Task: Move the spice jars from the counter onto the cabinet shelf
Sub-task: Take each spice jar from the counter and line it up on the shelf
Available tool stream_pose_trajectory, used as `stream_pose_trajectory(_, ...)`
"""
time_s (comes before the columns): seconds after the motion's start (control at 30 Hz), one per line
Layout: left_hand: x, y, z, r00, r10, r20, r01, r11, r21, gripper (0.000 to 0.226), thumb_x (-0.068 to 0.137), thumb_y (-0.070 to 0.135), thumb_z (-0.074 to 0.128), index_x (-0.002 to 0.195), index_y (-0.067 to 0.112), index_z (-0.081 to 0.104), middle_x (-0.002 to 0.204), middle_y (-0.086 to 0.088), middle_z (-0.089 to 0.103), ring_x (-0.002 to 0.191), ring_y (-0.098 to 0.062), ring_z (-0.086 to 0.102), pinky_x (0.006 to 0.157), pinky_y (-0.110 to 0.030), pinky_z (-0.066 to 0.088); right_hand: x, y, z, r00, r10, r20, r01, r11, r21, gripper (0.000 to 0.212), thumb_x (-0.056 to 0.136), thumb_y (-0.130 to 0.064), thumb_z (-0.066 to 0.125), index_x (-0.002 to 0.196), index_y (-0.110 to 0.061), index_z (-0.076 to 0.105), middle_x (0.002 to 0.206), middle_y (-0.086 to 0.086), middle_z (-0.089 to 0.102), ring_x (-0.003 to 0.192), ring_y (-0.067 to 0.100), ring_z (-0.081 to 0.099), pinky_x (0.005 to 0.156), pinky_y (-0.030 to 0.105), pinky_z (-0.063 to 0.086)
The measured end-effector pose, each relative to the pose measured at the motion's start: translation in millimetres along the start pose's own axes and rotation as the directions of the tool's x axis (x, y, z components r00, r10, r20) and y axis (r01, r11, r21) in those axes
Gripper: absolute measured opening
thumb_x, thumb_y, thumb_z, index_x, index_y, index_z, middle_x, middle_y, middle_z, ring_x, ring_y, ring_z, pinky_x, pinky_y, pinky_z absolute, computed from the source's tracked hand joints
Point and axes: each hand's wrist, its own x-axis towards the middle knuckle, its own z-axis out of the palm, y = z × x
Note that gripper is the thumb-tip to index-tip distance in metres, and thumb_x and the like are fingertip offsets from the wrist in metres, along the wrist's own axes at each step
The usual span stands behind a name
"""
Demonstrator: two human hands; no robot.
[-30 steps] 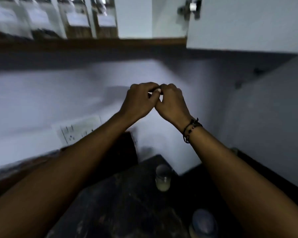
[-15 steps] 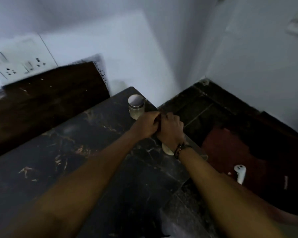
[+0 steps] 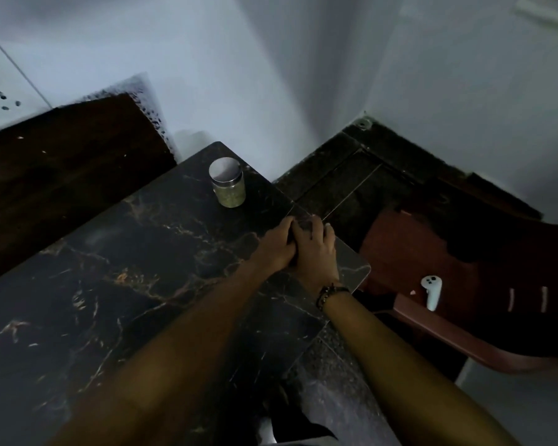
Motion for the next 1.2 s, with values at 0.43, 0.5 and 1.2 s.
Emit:
stream_pose_trajectory(0.43,-2,-8,-22,0.913,-0.170,-0.372,0.058,0.954,-0.293,0.038,0.105,0.037,0.039,0.093,0.016,0.068,0.091,-0.004,0.069,0.080,-0.011,0.065,0.068,-0.018,0.045,15,1,-2,0.985,-0.040,-0.167,0.119,0.860,0.495,0.095,0.068,-0.029,0.088,0.145,-0.018,0.036,0.138,0.012,0.029,0.120,0.026,0.051,0.098,0.036,0.054)
stream_pose_trajectory(0.5,-5,-13,-34,0.882,-0.219,-0.417,0.078,0.941,-0.330,0.044,0.106,0.038,0.038,0.084,0.014,0.068,0.083,-0.005,0.068,0.074,-0.014,0.063,0.066,-0.024,0.047,19,-7,-6,0.974,-0.042,-0.222,0.170,0.784,0.597,0.100,0.063,-0.025,0.092,0.146,-0.012,0.037,0.139,0.012,0.040,0.122,0.023,0.053,0.099,0.033,0.053)
stream_pose_trajectory(1.2,-58,-14,-112,0.847,-0.163,-0.505,-0.240,0.731,-0.639,0.027,0.087,0.041,0.064,0.091,0.016,0.056,0.086,0.002,0.068,0.070,-0.003,0.068,0.059,-0.017,0.052,26,-90,-42,0.991,-0.135,-0.012,0.040,0.204,0.978,0.069,0.075,-0.023,0.050,0.130,-0.064,0.044,0.131,-0.017,0.058,0.117,0.012,0.061,0.094,0.037,0.056)
